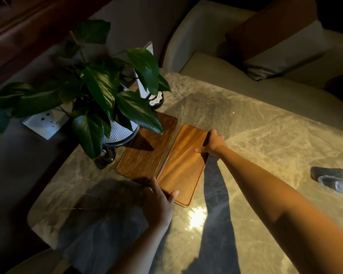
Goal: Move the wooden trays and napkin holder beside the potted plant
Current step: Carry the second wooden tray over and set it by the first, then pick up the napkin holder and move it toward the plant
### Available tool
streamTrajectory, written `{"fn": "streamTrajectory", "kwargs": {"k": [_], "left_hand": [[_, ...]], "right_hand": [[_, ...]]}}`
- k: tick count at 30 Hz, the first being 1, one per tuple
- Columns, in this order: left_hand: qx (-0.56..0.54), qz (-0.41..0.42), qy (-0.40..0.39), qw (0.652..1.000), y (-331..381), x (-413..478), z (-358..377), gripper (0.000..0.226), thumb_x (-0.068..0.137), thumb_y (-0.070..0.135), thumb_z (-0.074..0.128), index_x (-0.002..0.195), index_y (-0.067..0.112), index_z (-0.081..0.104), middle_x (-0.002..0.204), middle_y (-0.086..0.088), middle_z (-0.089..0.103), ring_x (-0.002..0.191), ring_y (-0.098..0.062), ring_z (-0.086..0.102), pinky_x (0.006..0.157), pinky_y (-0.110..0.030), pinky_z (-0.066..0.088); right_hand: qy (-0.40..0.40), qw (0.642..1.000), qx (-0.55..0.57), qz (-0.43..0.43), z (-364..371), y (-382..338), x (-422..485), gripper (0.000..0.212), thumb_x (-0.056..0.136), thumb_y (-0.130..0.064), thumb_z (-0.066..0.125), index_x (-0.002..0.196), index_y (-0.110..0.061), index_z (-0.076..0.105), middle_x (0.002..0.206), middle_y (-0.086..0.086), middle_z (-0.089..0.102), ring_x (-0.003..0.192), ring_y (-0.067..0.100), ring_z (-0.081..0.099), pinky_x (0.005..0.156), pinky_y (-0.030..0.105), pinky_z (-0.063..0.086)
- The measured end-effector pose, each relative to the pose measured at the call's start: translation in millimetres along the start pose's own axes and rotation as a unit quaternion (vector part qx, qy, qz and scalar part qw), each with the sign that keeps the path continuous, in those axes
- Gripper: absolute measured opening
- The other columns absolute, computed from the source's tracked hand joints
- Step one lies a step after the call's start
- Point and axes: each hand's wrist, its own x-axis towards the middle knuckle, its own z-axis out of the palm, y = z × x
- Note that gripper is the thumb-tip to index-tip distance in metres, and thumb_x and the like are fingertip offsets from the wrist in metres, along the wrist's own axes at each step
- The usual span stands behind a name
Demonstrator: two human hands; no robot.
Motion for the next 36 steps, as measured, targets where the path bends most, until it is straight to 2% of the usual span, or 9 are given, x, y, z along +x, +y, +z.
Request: {"fn": "streamTrajectory", "kwargs": {"k": [6,14,23,27,31,36], "left_hand": [[-0.001,-0.015,0.029,0.999,2.2,5.6,-0.4,0.087,0.077,0.055,0.059,0.142,0.012,0.020,0.136,-0.021,0.042,0.120,-0.034,0.048,0.092,-0.041,0.046],[0.035,-0.012,0.024,0.999,5.1,10.7,-1.4,0.085,0.078,0.059,0.054,0.142,0.013,0.020,0.135,-0.019,0.044,0.118,-0.031,0.051,0.090,-0.038,0.047],[0.010,0.000,0.017,1.000,2.2,9.5,-2.3,0.085,0.081,0.056,0.053,0.143,0.012,0.016,0.141,-0.019,0.038,0.123,-0.034,0.046,0.092,-0.042,0.046],[0.007,-0.008,0.025,1.000,-0.6,0.6,-11.2,0.078,0.082,0.054,0.053,0.140,0.011,0.023,0.132,-0.022,0.046,0.109,-0.036,0.056,0.079,-0.040,0.049],[0.023,0.074,0.064,0.995,5.5,-9.3,-16.5,0.065,0.080,0.042,0.063,0.128,0.002,0.045,0.119,-0.026,0.055,0.101,-0.037,0.059,0.079,-0.042,0.051],[0.081,0.214,0.057,0.972,50.7,-15.4,-24.5,0.067,0.084,0.044,0.057,0.137,0.010,0.036,0.135,-0.018,0.046,0.122,-0.032,0.046,0.099,-0.041,0.042]], "right_hand": [[-0.007,0.999,-0.022,-0.029,1.2,-12.6,10.9,0.090,0.068,-0.032,0.082,0.138,-0.010,0.030,0.144,0.023,0.032,0.132,0.041,0.037,0.110,0.051,0.037],[0.000,0.998,-0.045,-0.046,-0.6,-12.5,11.6,0.087,0.071,-0.038,0.078,0.139,-0.009,0.030,0.143,0.023,0.032,0.132,0.040,0.037,0.110,0.050,0.037],[0.019,0.990,-0.115,-0.077,-1.4,-5.2,-7.1,0.091,0.082,-0.051,0.062,0.149,-0.017,0.010,0.149,0.021,0.024,0.139,0.040,0.025,0.111,0.050,0.031],[0.055,0.985,-0.113,-0.117,-5.7,1.1,-27.4,0.085,0.084,-0.052,0.058,0.148,-0.016,0.016,0.145,0.020,0.030,0.135,0.039,0.030,0.106,0.049,0.037],[0.080,0.971,-0.151,-0.169,-13.3,14.0,-54.3,0.085,0.086,-0.054,0.053,0.149,-0.016,0.011,0.149,0.020,0.026,0.136,0.038,0.029,0.107,0.047,0.035],[0.113,0.951,-0.205,-0.202,-34.2,45.0,-90.1,0.088,0.088,-0.056,0.046,0.151,-0.017,-0.002,0.160,0.016,0.001,0.147,0.035,0.011,0.116,0.046,0.022]]}}
